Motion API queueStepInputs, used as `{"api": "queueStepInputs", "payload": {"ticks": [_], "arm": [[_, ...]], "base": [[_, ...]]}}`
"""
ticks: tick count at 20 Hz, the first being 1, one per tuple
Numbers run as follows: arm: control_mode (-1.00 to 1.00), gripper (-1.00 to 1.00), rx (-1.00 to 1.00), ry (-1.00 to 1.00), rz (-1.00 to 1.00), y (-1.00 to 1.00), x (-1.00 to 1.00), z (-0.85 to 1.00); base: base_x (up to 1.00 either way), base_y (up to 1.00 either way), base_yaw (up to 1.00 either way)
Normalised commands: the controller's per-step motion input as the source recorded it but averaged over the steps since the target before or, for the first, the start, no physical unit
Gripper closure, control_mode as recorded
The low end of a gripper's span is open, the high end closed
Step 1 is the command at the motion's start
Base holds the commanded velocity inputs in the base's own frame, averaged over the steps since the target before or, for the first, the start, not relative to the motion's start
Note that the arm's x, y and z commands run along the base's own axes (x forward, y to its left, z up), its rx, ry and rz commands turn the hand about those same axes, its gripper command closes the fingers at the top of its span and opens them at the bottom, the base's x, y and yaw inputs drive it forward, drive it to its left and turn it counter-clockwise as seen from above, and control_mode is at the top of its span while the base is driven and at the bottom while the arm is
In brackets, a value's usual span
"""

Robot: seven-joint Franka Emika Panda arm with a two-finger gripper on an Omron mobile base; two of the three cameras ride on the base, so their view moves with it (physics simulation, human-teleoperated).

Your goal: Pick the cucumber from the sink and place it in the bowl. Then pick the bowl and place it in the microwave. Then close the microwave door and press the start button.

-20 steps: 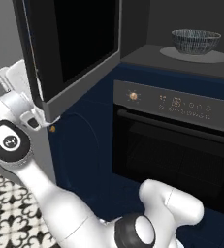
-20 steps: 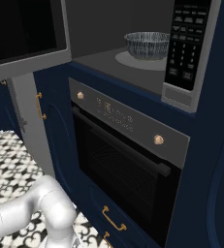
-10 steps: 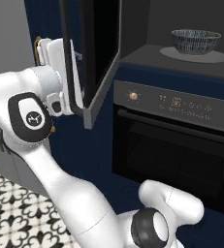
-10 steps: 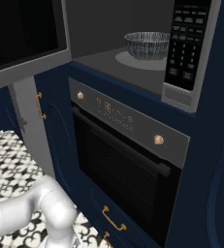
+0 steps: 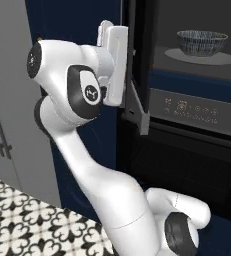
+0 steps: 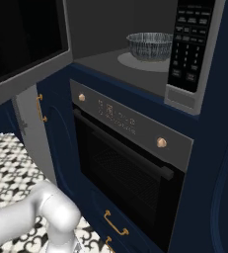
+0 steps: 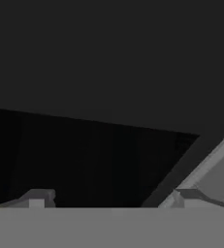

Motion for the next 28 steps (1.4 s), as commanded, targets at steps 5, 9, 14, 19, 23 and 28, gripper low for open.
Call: {"api": "queueStepInputs", "payload": {"ticks": [5, 9, 14, 19, 23, 28], "arm": [[-1.0, -1.0, 0.04, -0.23, -0.24, -0.78, -0.15, 0.0], [-1.0, -1.0, 0.0, -0.18, -0.34, -0.69, 0.14, 0.0], [-1.0, -1.0, 0.02, -0.17, -0.31, -0.7, 0.4, 0.0], [-1.0, -1.0, 0.01, -0.14, -0.28, -0.61, 0.49, -0.05], [-1.0, -1.0, 0.01, -0.26, -0.23, -0.52, 0.41, -0.21], [-1.0, -1.0, 0.03, -0.33, -0.12, -0.65, 0.22, -0.31]], "base": [[0.0, 0.0, 0.0], [0.0, 0.0, 0.0], [0.0, 0.0, 0.0], [0.0, 0.0, 0.0], [0.0, 0.0, 0.0], [0.0, 0.0, 0.0]]}}
